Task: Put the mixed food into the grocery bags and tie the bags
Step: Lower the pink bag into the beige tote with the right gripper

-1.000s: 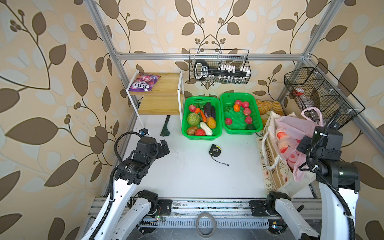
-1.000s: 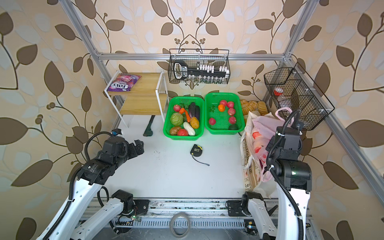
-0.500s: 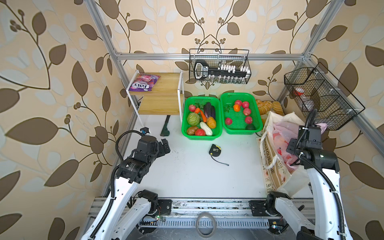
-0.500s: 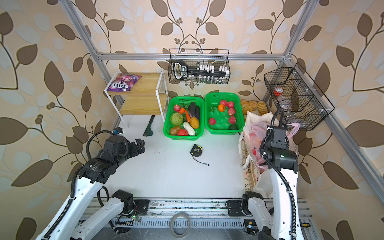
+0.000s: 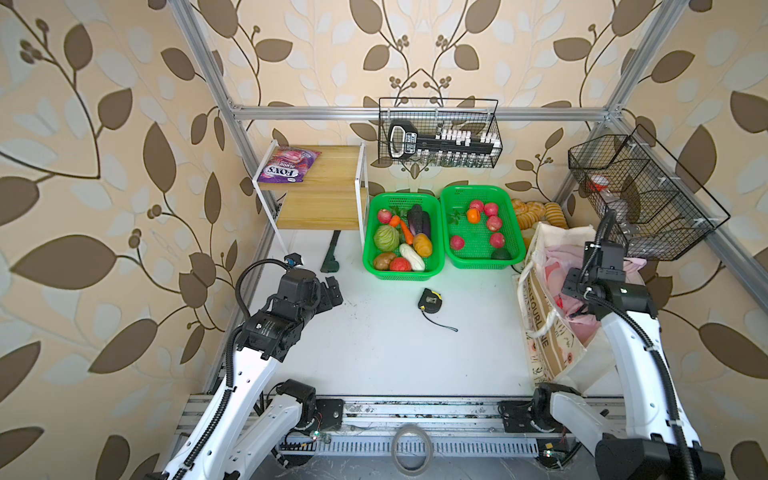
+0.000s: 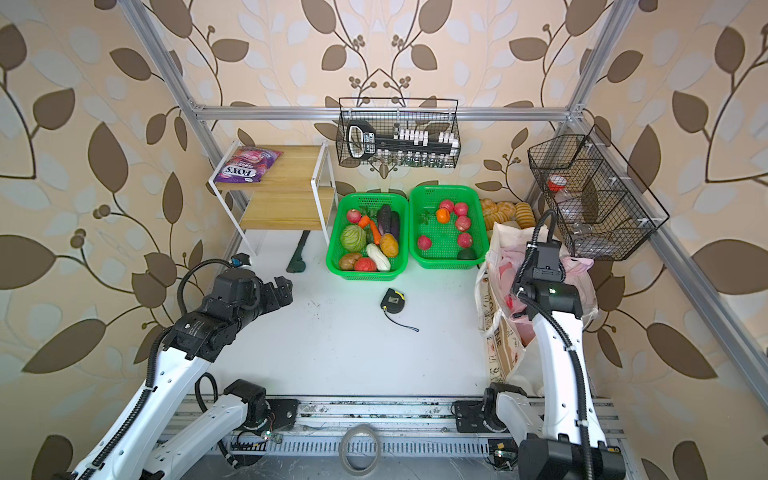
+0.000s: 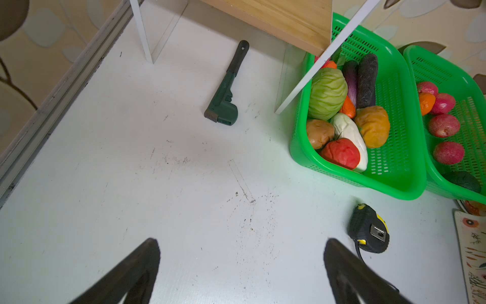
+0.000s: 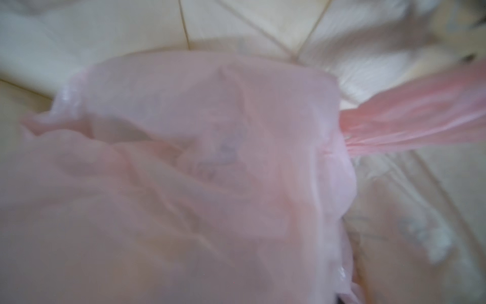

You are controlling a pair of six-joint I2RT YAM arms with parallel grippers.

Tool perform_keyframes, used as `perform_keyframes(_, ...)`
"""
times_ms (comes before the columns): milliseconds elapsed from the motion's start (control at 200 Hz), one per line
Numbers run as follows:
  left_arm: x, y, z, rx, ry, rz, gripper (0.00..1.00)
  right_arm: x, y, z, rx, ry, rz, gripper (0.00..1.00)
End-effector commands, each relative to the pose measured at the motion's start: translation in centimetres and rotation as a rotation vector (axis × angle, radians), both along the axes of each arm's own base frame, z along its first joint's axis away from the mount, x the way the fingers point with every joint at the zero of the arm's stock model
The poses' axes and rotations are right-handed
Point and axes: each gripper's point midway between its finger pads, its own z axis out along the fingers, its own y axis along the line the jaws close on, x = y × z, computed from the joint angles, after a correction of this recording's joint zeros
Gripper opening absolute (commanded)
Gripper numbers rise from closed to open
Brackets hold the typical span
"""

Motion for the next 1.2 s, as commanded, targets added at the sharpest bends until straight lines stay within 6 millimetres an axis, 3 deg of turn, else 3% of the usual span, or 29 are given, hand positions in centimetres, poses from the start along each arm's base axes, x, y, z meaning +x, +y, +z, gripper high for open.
perform_keyframes(0, 0.3, 0.2, 1.2, 0.005, -0.045, 0.004, 0.99, -1.1, -0.7, -2.9, 0.006, 0.047, -0.096, 0.42)
perform_keyframes(125, 0.3, 0.2, 1.0, 0.013, -0.036, 0.002, 0.99, -1.5, -0.6, -3.5, -0.024, 0.04, -0.134, 0.39)
perform_keyframes(220, 0.2, 0.3, 1.0, 0.011, -0.037, 0.004, 0.99, -1.2, 0.0, -5.2, 0.012, 0.055, -0.115, 0.39)
perform_keyframes(435, 0.1, 0.2, 1.1, 0.01, -0.035, -0.003, 0.99, -0.1, 2.4, -7.6, 0.159, 0.103, -0.027, 0.39)
perform_keyframes(510, 0.1, 0.3, 1.3, 0.017, -0.035, -0.004, 0.99, 0.0, 2.2, -4.2, 0.123, 0.042, -0.035, 0.41)
perform_keyframes(655, 0.0, 0.2, 1.4, 0.015, -0.037, -0.006, 0.99, -0.2, 1.5, 6.4, 0.018, -0.233, -0.012, 0.52)
perform_keyframes(700, 0.1, 0.1, 1.3, 0.008, -0.036, -0.009, 0.99, 0.2, 1.7, 8.3, 0.007, -0.273, 0.024, 0.54)
perform_keyframes(765, 0.2, -0.2, 1.3, -0.007, -0.037, -0.015, 0.99, 1.2, 2.1, 9.3, 0.001, -0.277, 0.07, 0.55)
perform_keyframes(865, 0.2, -0.4, 1.3, -0.018, -0.037, -0.023, 0.99, 2.8, 1.6, 8.1, -0.013, -0.248, 0.074, 0.52)
perform_keyframes(1015, -0.1, 0.0, 1.6, 0.0, -0.041, -0.015, 0.99, 3.9, 1.3, 3.8, 0.015, -0.199, 0.052, 0.39)
perform_keyframes(1195, 0.0, -0.4, 1.3, -0.016, -0.038, -0.027, 0.99, 4.0, 1.3, -4.0, 0.06, -0.031, 0.044, 0.33)
